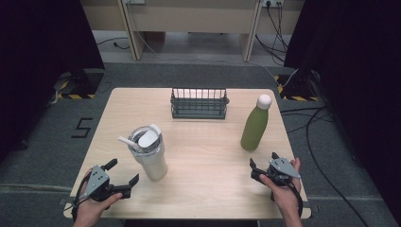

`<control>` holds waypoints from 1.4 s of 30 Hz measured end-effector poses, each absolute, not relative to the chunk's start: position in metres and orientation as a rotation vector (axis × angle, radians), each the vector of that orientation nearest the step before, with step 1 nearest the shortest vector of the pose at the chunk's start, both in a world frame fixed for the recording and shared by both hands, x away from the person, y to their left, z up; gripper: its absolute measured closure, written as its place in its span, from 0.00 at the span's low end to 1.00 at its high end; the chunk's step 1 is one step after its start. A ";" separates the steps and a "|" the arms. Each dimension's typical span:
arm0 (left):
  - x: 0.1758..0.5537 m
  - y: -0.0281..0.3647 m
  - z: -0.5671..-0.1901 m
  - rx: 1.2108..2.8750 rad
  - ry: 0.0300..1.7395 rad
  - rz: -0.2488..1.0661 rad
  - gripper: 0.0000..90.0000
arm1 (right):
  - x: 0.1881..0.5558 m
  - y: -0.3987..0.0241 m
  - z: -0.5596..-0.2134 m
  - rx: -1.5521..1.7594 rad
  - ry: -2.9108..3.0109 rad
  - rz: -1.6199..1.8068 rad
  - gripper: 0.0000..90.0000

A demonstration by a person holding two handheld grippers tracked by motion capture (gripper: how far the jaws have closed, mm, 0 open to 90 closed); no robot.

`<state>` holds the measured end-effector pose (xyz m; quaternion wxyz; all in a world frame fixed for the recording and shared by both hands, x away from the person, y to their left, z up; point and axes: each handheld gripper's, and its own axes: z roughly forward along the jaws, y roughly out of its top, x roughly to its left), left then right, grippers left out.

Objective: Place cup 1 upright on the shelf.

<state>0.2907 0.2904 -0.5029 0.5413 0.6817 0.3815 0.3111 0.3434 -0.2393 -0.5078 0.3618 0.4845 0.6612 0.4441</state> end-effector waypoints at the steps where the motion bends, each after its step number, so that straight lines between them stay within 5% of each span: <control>1: 0.291 0.290 -0.503 1.620 0.906 0.739 0.00 | 0.343 -0.239 -0.508 1.248 1.703 1.144 0.14; 42: 0.335 0.232 -0.506 1.629 0.813 0.678 0.00 | 0.345 -0.237 -0.509 1.267 1.713 1.124 0.16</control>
